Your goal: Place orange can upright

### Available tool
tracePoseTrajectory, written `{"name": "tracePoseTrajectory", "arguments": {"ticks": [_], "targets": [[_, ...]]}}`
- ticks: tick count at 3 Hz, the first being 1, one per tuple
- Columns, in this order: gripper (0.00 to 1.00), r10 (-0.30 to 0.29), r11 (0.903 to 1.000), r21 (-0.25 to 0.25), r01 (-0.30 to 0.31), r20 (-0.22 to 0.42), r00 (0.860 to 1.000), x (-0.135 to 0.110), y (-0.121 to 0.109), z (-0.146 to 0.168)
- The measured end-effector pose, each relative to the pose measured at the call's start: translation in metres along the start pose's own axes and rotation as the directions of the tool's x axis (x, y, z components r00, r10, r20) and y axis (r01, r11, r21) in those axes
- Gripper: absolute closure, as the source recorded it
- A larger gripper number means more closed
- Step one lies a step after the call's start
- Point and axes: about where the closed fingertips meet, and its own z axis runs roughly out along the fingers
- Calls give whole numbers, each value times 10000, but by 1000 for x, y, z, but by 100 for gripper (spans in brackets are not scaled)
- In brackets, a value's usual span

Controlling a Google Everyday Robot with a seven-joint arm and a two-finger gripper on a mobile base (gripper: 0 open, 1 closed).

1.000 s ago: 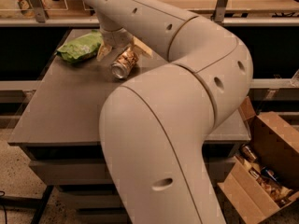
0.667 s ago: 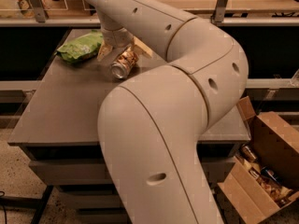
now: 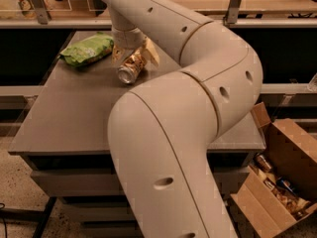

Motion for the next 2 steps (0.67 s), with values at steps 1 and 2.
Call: {"name": "tracePoseTrajectory", "arguments": {"ticks": [1,2], "targets": [[44,-51,9990,-434,39,-264,9996,1,0,0],[67,-219,9958,-900,185,-363,9991,2,1,-1]]}}
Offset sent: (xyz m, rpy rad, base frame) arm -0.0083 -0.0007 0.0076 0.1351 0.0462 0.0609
